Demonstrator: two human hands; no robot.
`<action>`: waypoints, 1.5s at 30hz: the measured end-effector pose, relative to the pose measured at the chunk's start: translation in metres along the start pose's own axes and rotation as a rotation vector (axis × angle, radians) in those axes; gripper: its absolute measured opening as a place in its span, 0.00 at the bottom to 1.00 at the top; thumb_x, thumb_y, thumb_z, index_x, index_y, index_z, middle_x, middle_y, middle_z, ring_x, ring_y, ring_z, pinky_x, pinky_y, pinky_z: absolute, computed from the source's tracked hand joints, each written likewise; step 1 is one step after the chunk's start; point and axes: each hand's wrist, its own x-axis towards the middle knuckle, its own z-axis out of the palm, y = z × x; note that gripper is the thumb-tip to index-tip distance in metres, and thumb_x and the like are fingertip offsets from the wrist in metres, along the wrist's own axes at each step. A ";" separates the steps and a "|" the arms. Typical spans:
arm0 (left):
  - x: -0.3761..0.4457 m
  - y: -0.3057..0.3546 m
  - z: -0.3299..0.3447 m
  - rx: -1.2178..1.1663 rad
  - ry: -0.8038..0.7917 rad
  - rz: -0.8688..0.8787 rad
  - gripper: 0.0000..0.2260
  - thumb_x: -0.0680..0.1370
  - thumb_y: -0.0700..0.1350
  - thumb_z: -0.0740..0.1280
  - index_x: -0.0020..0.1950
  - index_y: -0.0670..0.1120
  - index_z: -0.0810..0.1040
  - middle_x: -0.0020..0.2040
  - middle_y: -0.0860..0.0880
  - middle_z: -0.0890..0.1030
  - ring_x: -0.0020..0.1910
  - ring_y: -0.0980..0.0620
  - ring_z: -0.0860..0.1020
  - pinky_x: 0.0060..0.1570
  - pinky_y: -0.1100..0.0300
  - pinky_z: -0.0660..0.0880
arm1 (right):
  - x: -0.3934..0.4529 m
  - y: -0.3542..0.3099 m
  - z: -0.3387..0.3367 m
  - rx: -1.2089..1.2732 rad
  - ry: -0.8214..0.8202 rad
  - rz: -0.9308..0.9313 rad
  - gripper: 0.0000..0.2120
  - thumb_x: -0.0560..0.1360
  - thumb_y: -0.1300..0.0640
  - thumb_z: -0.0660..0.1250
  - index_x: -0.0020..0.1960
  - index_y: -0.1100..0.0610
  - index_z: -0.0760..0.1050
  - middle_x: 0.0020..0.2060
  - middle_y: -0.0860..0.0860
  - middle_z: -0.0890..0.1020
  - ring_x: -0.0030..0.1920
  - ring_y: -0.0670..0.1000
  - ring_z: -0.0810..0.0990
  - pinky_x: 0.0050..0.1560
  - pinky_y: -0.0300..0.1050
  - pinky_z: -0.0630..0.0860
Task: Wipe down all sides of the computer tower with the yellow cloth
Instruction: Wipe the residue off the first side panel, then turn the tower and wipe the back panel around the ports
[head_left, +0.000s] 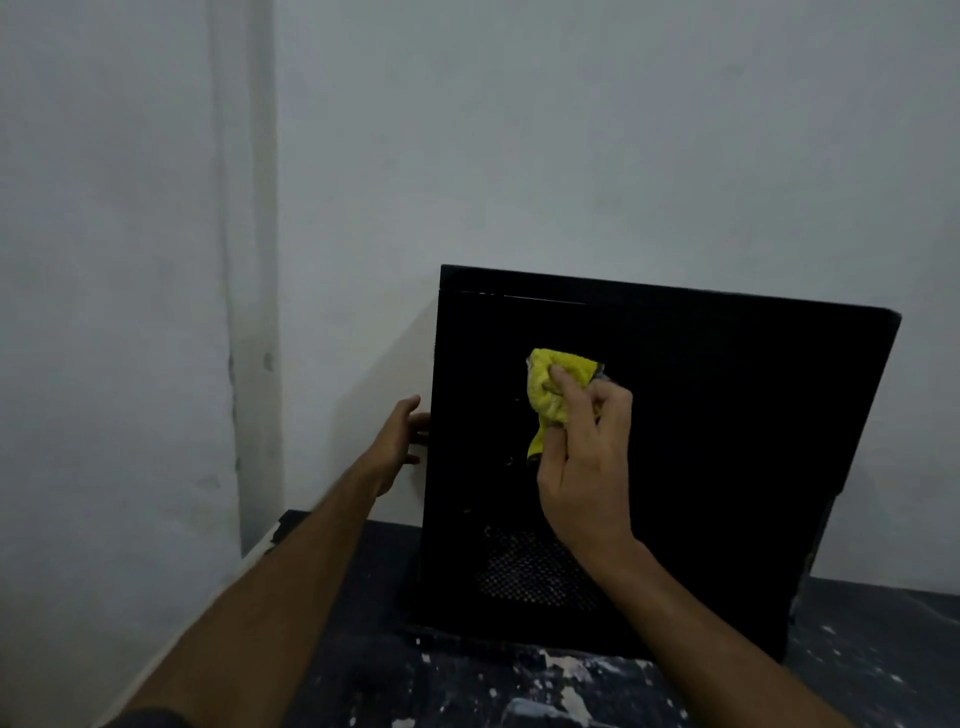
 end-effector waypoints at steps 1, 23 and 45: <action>0.003 -0.001 -0.002 0.001 0.000 -0.009 0.24 0.87 0.54 0.45 0.56 0.50 0.80 0.43 0.49 0.79 0.44 0.48 0.75 0.59 0.46 0.67 | 0.000 0.000 0.000 0.004 0.002 0.008 0.21 0.80 0.67 0.60 0.73 0.63 0.71 0.59 0.58 0.68 0.56 0.57 0.72 0.55 0.57 0.76; 0.027 -0.013 0.020 0.158 0.065 0.041 0.15 0.87 0.58 0.54 0.45 0.68 0.76 0.45 0.57 0.77 0.50 0.47 0.77 0.54 0.43 0.76 | 0.114 -0.025 -0.004 -0.200 -0.204 -0.307 0.21 0.72 0.58 0.58 0.62 0.64 0.74 0.63 0.64 0.73 0.67 0.66 0.70 0.76 0.68 0.57; -0.063 0.027 0.021 0.152 -0.030 -0.024 0.28 0.88 0.52 0.45 0.49 0.44 0.83 0.45 0.50 0.84 0.40 0.49 0.69 0.44 0.54 0.63 | 0.096 -0.029 -0.078 0.003 -0.049 -0.300 0.17 0.72 0.57 0.60 0.60 0.59 0.67 0.59 0.58 0.78 0.58 0.58 0.75 0.62 0.54 0.70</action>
